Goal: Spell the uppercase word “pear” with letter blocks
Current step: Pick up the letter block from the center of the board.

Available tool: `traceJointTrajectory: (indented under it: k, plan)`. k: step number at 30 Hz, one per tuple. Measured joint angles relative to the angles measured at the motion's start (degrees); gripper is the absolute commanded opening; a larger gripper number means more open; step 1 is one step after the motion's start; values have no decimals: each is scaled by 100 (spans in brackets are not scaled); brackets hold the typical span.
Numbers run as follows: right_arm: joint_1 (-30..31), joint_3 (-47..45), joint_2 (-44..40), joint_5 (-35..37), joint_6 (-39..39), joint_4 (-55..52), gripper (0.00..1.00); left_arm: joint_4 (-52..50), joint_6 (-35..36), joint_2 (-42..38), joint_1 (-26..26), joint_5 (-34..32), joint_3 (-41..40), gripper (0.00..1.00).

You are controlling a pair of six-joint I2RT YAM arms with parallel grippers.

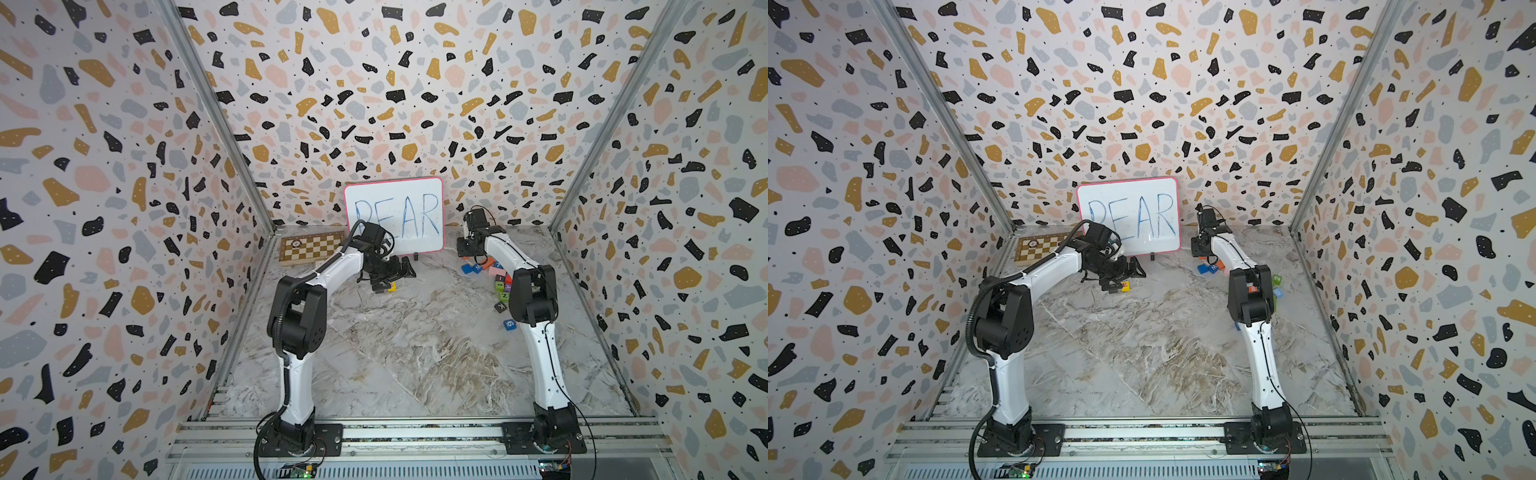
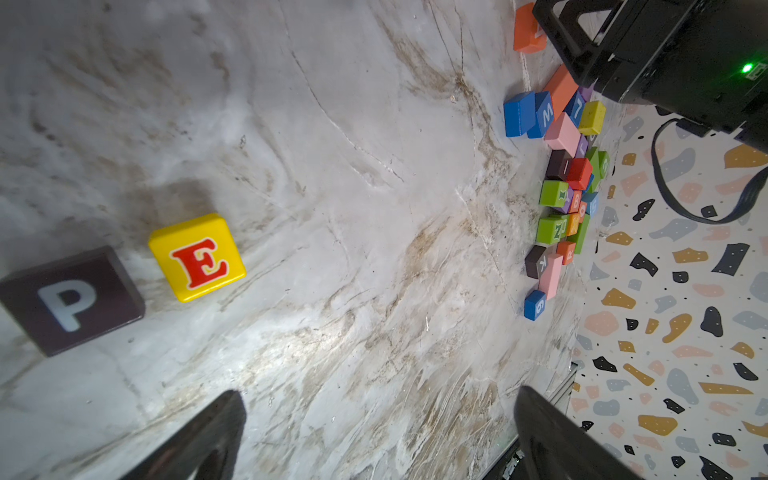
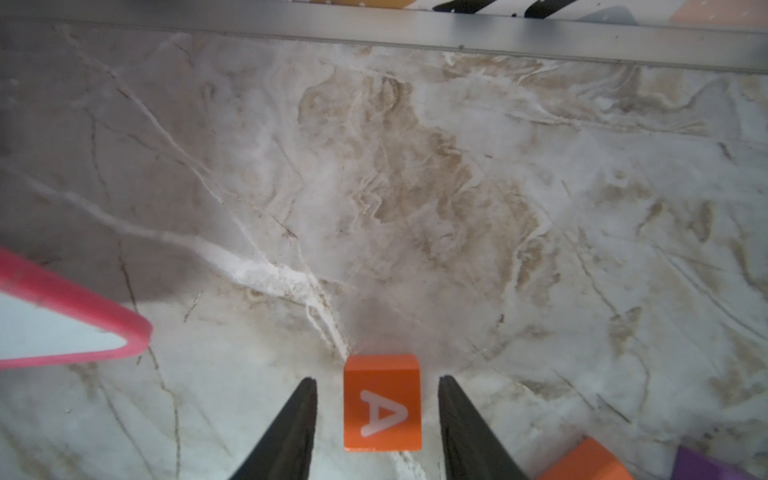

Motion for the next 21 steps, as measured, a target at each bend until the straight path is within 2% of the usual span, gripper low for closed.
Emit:
traceJointTrajectory:
  k: [9,21]
  plan:
    - [0,7,66,33,0,-87,48,0,9,0,0,0,0,100]
    - [0,7,160,85,9,-118,34,2,7,0,0,0,0,100]
